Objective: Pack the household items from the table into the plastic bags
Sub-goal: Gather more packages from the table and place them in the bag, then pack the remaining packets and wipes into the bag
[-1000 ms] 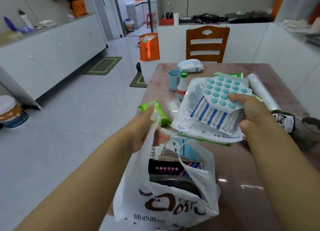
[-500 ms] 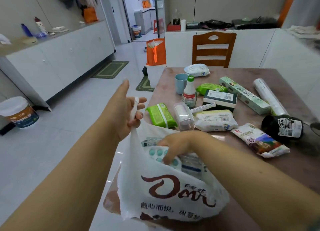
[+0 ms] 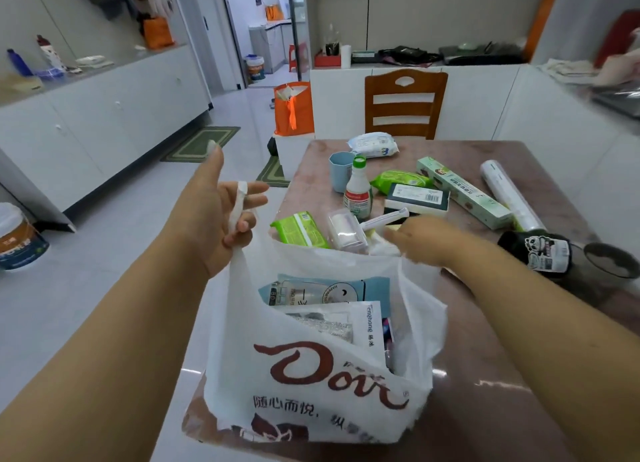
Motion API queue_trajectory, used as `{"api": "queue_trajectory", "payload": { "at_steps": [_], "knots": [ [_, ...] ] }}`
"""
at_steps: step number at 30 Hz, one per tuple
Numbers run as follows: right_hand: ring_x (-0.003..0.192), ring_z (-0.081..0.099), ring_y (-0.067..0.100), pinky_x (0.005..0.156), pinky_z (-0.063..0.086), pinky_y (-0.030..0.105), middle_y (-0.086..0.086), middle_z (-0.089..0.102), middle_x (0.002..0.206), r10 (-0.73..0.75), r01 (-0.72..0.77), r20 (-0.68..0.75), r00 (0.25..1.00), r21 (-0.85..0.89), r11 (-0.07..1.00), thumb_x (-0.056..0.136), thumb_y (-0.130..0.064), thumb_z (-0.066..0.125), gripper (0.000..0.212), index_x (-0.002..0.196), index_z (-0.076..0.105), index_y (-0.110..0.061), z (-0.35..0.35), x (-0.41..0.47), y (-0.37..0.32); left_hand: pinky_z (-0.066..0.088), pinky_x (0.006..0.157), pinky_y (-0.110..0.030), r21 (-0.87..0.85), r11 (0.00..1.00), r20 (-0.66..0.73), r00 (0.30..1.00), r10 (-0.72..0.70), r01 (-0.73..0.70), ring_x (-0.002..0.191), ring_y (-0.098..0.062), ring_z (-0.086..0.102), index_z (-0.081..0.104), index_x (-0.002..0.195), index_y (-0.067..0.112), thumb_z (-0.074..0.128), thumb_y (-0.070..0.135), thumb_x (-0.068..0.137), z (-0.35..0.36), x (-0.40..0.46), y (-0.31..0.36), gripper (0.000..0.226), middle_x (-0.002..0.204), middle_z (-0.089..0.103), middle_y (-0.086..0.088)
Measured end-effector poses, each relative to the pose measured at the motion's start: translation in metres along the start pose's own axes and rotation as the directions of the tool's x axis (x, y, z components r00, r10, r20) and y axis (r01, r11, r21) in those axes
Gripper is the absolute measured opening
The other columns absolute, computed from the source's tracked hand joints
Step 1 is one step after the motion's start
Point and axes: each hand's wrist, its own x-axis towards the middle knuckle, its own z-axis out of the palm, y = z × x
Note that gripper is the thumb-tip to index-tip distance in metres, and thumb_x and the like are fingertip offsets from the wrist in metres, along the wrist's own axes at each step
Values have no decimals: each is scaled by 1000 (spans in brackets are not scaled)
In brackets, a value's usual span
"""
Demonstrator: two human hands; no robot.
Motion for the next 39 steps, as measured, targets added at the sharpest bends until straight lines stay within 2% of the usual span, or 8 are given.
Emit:
{"api": "queue_trajectory", "payload": {
  "at_steps": [4, 10, 13, 17, 30, 32, 36, 39],
  "knots": [
    [76, 59, 21, 79, 48, 35, 5, 66, 77, 12, -10, -141, 990, 16, 1000, 97, -59, 22, 72, 67, 66, -11, -39, 0, 11, 26, 32, -13, 43, 999, 12, 1000, 23, -24, 36, -7, 36, 64, 109, -2, 27, 70, 88, 5, 9, 20, 84, 115, 67, -21],
    [57, 57, 18, 61, 49, 26, 4, 65, 76, 53, -53, 332, 942, -9, 999, 94, -27, 47, 25, 81, 65, -15, 8, 2, 23, 42, 39, -22, 478, 873, 27, 991, -128, 100, 40, -16, 52, 67, 93, -3, 31, 59, 95, 23, 25, -3, 72, 99, 72, -23],
    [69, 57, 15, 65, 45, 28, -4, 59, 76, -21, 2, 141, 990, 133, 991, 91, -31, 57, 21, 72, 56, -23, -2, 10, 34, 59, 60, -34, 613, 787, -23, 998, -58, 60, 62, -28, 69, 65, 97, -5, 32, 62, 93, 35, 38, 4, 75, 91, 71, -22],
    [68, 53, 13, 62, 43, 28, -3, 64, 77, 70, -47, -51, 996, 361, 931, 89, -39, 62, 24, 86, 64, -15, -30, 30, 57, 49, 94, -50, 821, 570, -50, 990, 131, -34, 97, -35, 64, 66, 103, 3, 26, 80, 74, 57, 65, 28, 92, 105, 69, -18],
    [124, 51, 31, 102, 44, 41, 10, 50, 141, 608, -640, 220, 763, 389, 662, 79, -61, 61, 78, 137, 47, -11, 69, 129, 140, 55, 88, -43, 790, 613, 150, 972, -180, -8, 90, -25, 68, 63, 98, 5, 32, 64, 91, 180, 140, -5, 67, 96, 69, -13],
    [118, 55, 31, 98, 47, 43, 7, 56, 133, 647, -683, 253, 719, 430, 591, 61, -68, 68, 89, 131, 53, -15, 80, 134, 140, 56, 86, -41, 791, 612, 140, 968, -210, 19, 89, -25, 68, 64, 102, 5, 33, 64, 91, 179, 150, -17, 68, 96, 70, -13],
    [73, 66, 23, 64, 53, 27, 9, 71, 94, 638, -595, 306, 707, 744, 303, 61, -37, 86, 52, 99, 65, -9, 84, 135, 137, 57, 80, -37, 803, 595, 122, 968, -218, 33, 84, -21, 67, 60, 112, 5, 39, 58, 93, 172, 164, -36, 60, 98, 69, -12],
    [80, 69, 26, 74, 58, 34, 8, 72, 90, 658, -518, 177, 731, 773, 367, 60, -30, 83, 42, 94, 68, -10, 72, 130, 133, 57, 84, -38, 796, 605, 155, 973, -173, -20, 87, -22, 67, 63, 108, 6, 46, 53, 92, 174, 169, -45, 53, 100, 70, -11]
  ]
}}
